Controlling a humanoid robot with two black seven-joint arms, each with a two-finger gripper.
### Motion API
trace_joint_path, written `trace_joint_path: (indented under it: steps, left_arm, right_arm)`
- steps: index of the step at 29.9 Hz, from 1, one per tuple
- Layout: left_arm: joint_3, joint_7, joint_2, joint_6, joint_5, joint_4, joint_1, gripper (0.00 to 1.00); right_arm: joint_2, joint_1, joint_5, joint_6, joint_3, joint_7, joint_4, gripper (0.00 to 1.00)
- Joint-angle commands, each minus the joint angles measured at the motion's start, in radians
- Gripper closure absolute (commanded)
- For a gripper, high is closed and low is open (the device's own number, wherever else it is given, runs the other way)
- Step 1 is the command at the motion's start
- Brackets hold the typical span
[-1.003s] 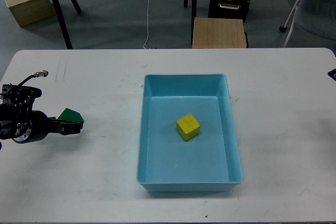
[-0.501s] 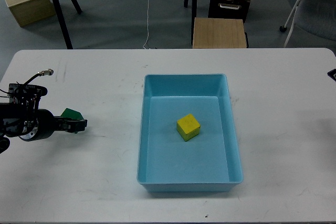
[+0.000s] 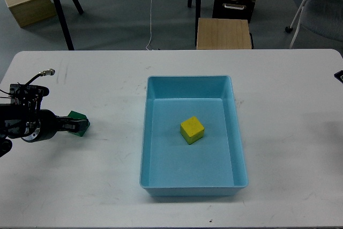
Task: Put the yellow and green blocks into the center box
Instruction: 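Close the left gripper on the green cube, then lift the green cube and carry it over the tray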
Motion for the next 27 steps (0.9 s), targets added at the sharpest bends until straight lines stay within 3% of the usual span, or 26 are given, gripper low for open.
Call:
trace_joint_path:
  steps: [1, 7, 15, 19, 27]
  left_arm:
    - [0.001, 0.001, -0.001, 0.000, 0.003, 0.000, 0.000, 0.42]
    - [0.001, -0.006, 0.002, 0.011, 0.051, 0.000, 0.000, 0.57]
    - [-0.011, -0.012, 0.030, 0.005, 0.037, -0.006, -0.006, 0.56]
    - [-0.016, -0.079, 0.120, -0.025, -0.015, -0.073, -0.050, 0.55]
    - [-0.017, -0.130, 0.206, -0.025, -0.214, -0.153, -0.257, 0.55]
  right_arm:
    - [0.000, 0.000, 0.000, 0.000, -0.001, 0.000, 0.000, 0.00]
    - [0.000, 0.000, 0.001, 0.000, 0.000, 0.000, 0.001, 0.00]
    - [0.000, 0.000, 0.001, 0.000, -0.001, 0.000, 0.001, 0.00]
    - [0.006, -0.005, 0.000, 0.000, -0.001, 0.000, 0.000, 0.00]
    - [0.020, -0.018, 0.000, 0.000, -0.003, -0.002, -0.003, 0.00]
